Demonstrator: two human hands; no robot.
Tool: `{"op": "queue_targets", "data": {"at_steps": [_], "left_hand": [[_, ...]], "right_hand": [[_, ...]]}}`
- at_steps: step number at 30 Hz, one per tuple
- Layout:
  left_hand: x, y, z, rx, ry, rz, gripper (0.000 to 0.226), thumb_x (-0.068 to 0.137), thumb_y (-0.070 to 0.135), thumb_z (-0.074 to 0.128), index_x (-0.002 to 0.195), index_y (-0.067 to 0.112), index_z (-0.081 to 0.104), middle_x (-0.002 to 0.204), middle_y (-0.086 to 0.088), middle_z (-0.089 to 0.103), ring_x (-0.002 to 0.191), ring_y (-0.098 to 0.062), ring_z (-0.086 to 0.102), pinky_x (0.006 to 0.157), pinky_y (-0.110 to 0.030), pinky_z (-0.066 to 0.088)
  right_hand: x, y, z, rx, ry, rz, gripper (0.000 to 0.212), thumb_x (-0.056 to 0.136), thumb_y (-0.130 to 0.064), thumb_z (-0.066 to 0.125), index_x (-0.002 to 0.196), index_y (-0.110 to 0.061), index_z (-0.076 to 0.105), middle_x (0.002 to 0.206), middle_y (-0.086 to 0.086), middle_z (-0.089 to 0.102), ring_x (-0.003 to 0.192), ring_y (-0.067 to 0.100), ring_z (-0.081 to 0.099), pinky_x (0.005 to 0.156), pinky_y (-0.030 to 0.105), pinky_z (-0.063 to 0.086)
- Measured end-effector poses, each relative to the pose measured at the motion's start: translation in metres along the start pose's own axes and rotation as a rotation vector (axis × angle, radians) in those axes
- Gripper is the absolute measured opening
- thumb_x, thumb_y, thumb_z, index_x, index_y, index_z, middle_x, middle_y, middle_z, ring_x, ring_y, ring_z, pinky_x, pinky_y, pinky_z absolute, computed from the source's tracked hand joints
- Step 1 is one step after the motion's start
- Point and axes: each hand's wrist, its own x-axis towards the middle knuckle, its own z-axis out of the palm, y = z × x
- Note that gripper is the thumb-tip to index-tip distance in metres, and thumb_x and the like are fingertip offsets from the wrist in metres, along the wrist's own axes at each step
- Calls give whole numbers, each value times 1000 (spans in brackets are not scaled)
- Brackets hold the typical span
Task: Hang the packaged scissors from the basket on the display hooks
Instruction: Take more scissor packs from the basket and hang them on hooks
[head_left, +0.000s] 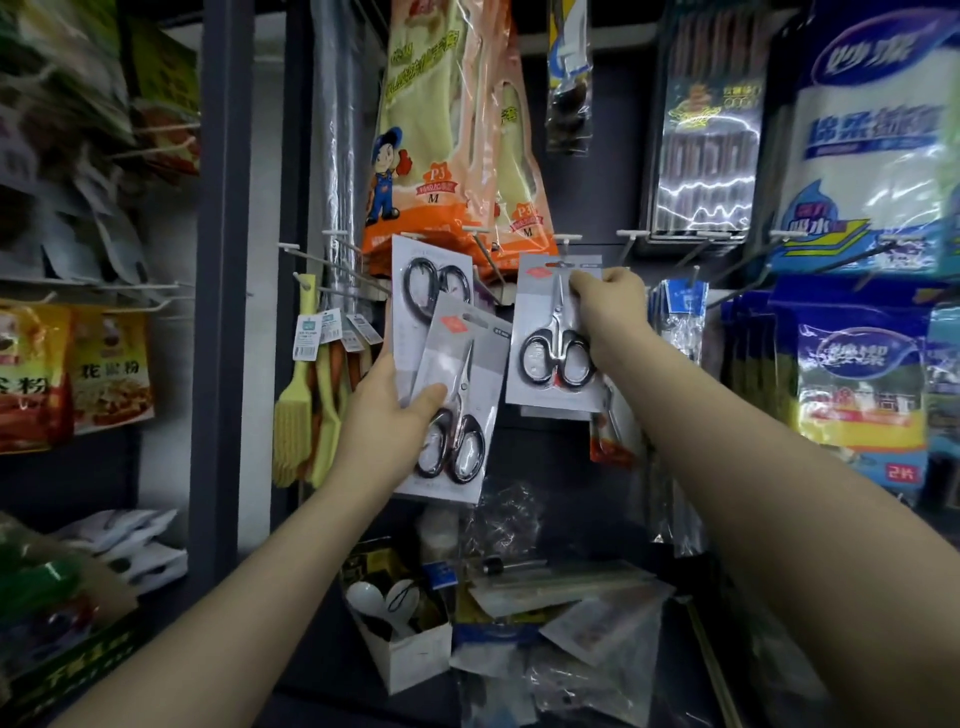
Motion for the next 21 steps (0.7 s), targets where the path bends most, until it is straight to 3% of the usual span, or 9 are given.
{"op": "queue_targets", "data": {"at_steps": [3, 6, 10, 14, 16, 18, 21], "left_hand": [[-1, 2, 3, -19, 10, -12, 28, 85, 11, 58, 111, 23, 56, 85, 21, 63, 72, 9, 60, 57, -10, 45], [-4, 3, 5, -16, 8, -22, 31, 85, 12, 59, 114, 22, 56, 90, 19, 64, 82, 1, 62, 69, -21, 49], [-8, 5, 5, -21, 7, -16, 32, 84, 12, 60, 115, 21, 57, 96, 14, 68, 88, -7, 66, 78, -31, 53], [-10, 8, 5, 20, -21, 17, 25, 83, 15, 62, 107, 23, 59, 99, 4, 71, 91, -16, 68, 85, -45, 54], [-10, 8, 4, 20, -30, 30, 26, 83, 16, 62, 109, 22, 59, 101, 3, 72, 93, -16, 68, 86, -47, 54], [-10, 8, 2, 9, -32, 32, 27, 83, 17, 61, 109, 23, 58, 102, 3, 72, 92, -16, 69, 84, -48, 55], [-11, 7, -1, 3, -33, 28, 27, 84, 14, 61, 108, 25, 58, 104, 2, 70, 92, -16, 68, 83, -48, 55]], "right_hand": [[6, 5, -2, -58, 6, -30, 27, 86, -14, 55, 65, -17, 39, 68, 3, 46, 62, 17, 42, 53, 26, 35], [8, 6, -2, -105, 14, -64, 16, 85, -14, 53, 73, -13, 43, 75, 9, 48, 70, 18, 44, 57, 27, 35], [13, 4, -1, -234, 27, -63, 28, 82, -15, 50, 60, -16, 34, 68, 3, 44, 73, 22, 44, 63, 30, 35], [16, -1, 6, -192, 22, -34, 29, 81, -23, 55, 59, -17, 36, 65, 0, 43, 62, 19, 42, 60, 28, 35], [19, -6, 10, -175, 29, -45, 17, 75, -25, 57, 68, -15, 46, 73, 3, 49, 64, 20, 45, 58, 28, 37], [23, -8, 12, -165, 48, -50, 16, 76, -25, 58, 84, -12, 54, 84, 8, 54, 72, 22, 47, 60, 28, 38], [29, -2, 10, -274, 71, -81, 16, 85, -22, 55, 91, -7, 52, 91, 13, 53, 79, 25, 49, 56, 27, 34]]}}
